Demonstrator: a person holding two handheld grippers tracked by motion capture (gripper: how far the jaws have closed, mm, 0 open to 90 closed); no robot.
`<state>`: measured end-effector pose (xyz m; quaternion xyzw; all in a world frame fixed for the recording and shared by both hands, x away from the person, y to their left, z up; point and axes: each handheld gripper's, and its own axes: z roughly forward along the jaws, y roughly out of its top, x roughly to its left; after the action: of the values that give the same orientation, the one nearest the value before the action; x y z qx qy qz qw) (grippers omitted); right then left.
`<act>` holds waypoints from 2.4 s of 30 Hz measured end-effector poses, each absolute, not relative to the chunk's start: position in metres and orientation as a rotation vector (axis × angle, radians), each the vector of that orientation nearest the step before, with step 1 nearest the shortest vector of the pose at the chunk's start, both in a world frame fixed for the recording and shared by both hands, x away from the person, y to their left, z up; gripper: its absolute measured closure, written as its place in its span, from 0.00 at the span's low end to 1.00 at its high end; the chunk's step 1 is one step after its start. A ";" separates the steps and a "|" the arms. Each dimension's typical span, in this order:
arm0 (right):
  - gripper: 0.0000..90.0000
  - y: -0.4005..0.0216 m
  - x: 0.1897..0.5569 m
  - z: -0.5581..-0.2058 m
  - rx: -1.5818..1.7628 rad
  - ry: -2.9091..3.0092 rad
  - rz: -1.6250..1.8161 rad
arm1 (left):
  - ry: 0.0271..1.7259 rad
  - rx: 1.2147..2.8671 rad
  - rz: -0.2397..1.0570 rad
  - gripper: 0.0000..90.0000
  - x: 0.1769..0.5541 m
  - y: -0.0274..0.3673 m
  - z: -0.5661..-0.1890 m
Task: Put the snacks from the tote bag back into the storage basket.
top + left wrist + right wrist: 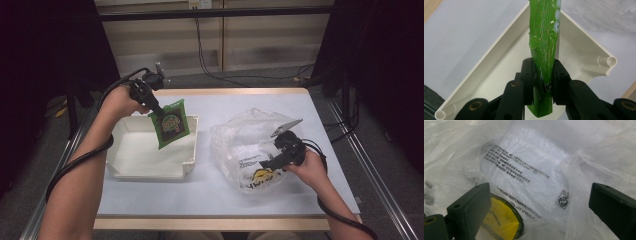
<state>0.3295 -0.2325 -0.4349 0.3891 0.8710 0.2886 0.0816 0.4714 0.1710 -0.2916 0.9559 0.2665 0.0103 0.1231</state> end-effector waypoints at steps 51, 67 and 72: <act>0.05 -0.235 0.329 -0.441 1.187 2.617 0.829 | 0.680 2.842 -0.003 0.83 0.494 0.162 -0.334; 0.05 -0.238 0.329 -0.442 1.205 2.607 0.824 | 0.595 2.838 0.048 0.81 0.499 0.152 -0.342; 0.05 -0.238 0.328 -0.441 1.190 2.606 0.830 | 0.619 2.791 0.087 0.81 0.496 0.149 -0.344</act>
<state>0.3283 -0.2380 -0.4410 0.3978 0.8709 0.2775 0.0791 0.4962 0.1492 -0.3443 0.9662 0.2144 0.0302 0.1401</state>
